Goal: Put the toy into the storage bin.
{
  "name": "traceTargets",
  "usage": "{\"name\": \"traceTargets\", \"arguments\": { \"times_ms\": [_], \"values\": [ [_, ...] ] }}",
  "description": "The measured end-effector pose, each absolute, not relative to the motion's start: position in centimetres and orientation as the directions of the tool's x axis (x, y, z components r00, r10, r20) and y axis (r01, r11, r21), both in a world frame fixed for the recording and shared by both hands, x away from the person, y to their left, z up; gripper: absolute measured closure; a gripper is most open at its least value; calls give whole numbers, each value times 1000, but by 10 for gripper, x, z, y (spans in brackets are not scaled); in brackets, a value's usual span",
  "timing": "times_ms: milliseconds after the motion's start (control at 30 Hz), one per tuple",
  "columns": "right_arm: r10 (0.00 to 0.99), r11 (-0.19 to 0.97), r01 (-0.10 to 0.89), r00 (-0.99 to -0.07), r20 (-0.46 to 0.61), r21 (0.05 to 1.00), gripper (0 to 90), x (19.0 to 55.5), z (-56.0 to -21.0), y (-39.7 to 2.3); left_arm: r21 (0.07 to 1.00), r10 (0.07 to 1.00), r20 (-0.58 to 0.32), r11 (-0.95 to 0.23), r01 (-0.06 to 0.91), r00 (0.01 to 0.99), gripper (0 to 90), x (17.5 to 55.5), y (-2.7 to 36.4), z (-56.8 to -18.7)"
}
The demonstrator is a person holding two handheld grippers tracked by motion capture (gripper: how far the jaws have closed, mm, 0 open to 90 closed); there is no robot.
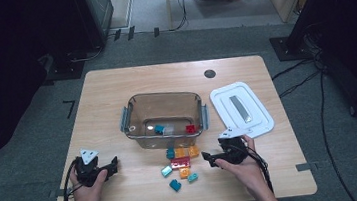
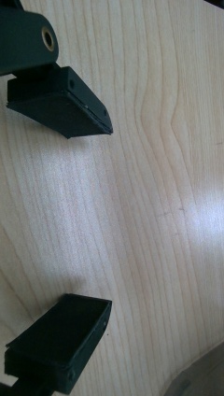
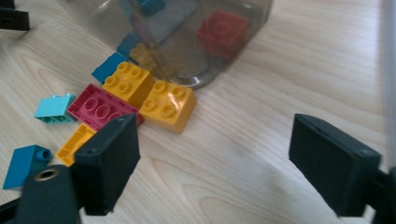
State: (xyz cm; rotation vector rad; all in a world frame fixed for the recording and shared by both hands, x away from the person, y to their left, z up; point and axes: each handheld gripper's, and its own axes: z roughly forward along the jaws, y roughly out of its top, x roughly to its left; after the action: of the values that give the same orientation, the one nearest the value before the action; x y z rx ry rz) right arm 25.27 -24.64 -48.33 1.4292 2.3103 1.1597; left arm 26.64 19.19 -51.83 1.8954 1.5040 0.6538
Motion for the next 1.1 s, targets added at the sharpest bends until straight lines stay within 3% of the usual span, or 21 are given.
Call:
{"name": "traceTargets", "arguments": {
  "times_ms": [300, 467, 733, 867, 1000, 1100],
  "values": [
    [818, 222, 678, -521, 245, 701, 333, 253, -491, -236, 732, 974, 0, -155, 664, 228, 134, 267, 191, -518],
    [825, 204, 668, -511, 242, 716, 465, 251, -495, -228, 732, 974, 0, -155, 663, 228, 134, 267, 191, -518],
    [825, 195, 665, -509, 247, 721, 484, 252, -503, -209, 732, 973, 0, -156, 663, 229, 134, 267, 191, -518],
    [854, 138, 690, -446, 267, 710, 469, 255, -510, -197, 732, 973, 0, -157, 663, 230, 134, 267, 191, -518],
    [869, 131, 685, -427, 249, 717, 561, 255, -513, -196, 732, 973, 0, -157, 663, 230, 134, 267, 191, -518],
    [864, 138, 688, -435, 252, 712, 581, 255, -513, -201, 732, 973, 0, -157, 663, 230, 134, 267, 191, -518]
  ]
}}
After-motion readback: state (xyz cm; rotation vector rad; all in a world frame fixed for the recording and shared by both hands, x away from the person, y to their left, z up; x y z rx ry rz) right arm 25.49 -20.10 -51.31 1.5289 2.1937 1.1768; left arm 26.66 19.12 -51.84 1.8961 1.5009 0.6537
